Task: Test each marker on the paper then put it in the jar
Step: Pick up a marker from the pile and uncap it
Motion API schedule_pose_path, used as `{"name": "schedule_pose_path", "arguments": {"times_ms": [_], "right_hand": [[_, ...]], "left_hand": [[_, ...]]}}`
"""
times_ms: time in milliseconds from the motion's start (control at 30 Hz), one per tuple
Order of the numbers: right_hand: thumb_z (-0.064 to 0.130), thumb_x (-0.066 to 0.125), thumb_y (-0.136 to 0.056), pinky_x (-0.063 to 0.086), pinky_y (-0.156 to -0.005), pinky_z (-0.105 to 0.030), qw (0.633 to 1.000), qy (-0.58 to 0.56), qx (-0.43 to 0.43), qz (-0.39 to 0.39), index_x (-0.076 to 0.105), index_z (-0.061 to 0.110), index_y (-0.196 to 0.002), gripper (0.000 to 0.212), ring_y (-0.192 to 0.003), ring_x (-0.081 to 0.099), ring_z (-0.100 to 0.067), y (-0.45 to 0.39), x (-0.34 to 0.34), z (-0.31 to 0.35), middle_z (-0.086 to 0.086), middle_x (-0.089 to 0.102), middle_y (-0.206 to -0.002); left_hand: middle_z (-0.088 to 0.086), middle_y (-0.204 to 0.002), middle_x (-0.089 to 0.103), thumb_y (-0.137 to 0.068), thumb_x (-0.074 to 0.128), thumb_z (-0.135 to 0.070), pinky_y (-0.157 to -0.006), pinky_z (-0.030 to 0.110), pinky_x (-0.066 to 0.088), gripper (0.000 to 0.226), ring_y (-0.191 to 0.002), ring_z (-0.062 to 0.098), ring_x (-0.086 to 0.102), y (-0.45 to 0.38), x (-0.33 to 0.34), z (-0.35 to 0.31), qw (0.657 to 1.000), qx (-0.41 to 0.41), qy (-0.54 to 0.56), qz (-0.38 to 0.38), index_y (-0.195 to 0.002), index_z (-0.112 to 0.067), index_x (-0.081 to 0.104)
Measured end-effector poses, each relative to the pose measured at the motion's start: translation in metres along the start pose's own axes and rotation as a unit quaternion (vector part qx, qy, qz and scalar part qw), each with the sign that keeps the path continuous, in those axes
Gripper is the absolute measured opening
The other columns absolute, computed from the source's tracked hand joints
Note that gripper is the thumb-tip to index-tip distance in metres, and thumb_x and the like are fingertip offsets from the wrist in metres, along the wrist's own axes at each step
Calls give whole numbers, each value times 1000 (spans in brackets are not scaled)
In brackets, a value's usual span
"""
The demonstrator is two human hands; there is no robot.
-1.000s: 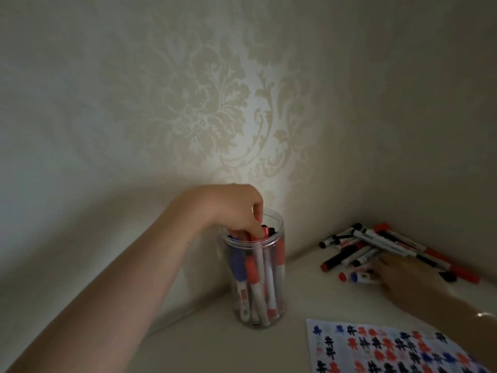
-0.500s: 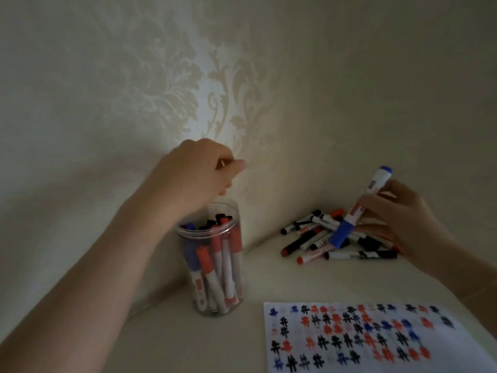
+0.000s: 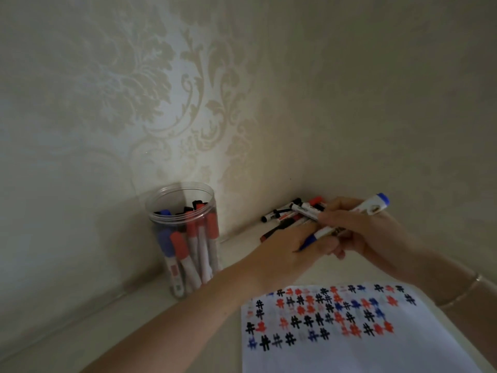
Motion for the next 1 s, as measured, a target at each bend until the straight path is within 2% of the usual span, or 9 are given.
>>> {"name": "schedule_pose_path", "arguments": {"times_ms": [233,367,500,567,633,700,800,900,1000], "right_hand": [[7,59,-78,50,-49,-30,999,-16,-24,32,63,-6,-74,15,-55,57,-32,7,-4,0,-23,61,-68],[8,59,-78,54,-55,-33,999,-10,-47,13,65,-11,-79,20,-60,60,-36,7,-16,-1,-28,65,-75],[36,75,-61,58,-60,-31,990,-26,-81,-110,67,0,-86,45,-74,69,-32,9,-51,1,-25,69,-94],[49,83,-49,59,-64,-30,982,-10,-75,-171,65,2,-97,69,-79,71,-30,12,-68,-6,-20,71,-97],[54,87,-41,59,-71,-32,978,10,-56,-199,64,3,-102,83,-84,71,-31,15,-79,-18,-16,72,-98],[39,89,-50,59,-76,-35,980,23,-19,-199,65,2,-101,67,-87,70,-33,19,-84,-33,-19,71,-98],[11,76,-66,59,-68,-28,979,34,30,-199,62,-2,-90,30,-76,63,-27,30,-83,-52,-21,65,-88],[16,76,-59,50,-55,-24,976,53,49,-208,56,0,-78,32,-59,54,-19,40,-84,-69,-12,58,-67],[2,68,-77,44,-48,-26,977,15,53,-208,50,1,-71,19,-50,47,-21,49,-82,-84,-13,48,-59]], "left_hand": [[-19,-50,52,-100,45,-16,-45,10,29,21,-40,0,35,-3,1,-1,990,1,133,42,-85,-21,59],[-12,-44,36,-96,50,-31,-37,14,23,26,-36,4,24,-10,-1,14,982,-65,168,65,-95,-10,65],[-13,-68,47,-90,41,-62,-54,22,35,43,-55,13,45,-11,-6,56,988,-148,-39,-3,-116,-29,49],[-3,-83,52,-101,34,-44,-64,32,38,24,-70,24,49,-12,-4,80,970,-132,-203,-19,-113,-27,46],[1,-115,54,-102,31,-29,-87,37,39,31,-101,21,49,-10,5,99,937,-111,-332,-3,-130,-23,45],[-5,-142,39,-102,33,-28,-101,36,31,41,-124,18,37,-9,15,109,922,-98,-375,-3,-143,-29,35],[-7,-154,21,-101,35,-35,-107,35,22,50,-137,17,23,-7,25,112,921,-97,-377,-10,-148,-38,20],[-4,-158,8,-101,33,-34,-116,35,9,57,-144,16,7,-3,32,103,924,-119,-361,-43,-151,-33,6],[-9,-159,-4,-103,26,-40,-119,31,-3,55,-145,7,-7,2,56,76,940,-47,-339,-11,-153,-25,8]]}}
Point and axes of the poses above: each hand's wrist, its own y-axis away from the middle knuckle, its own x-axis out of the palm, z = x × y, the point moved 2 cm from there along -y, towards the middle knuckle
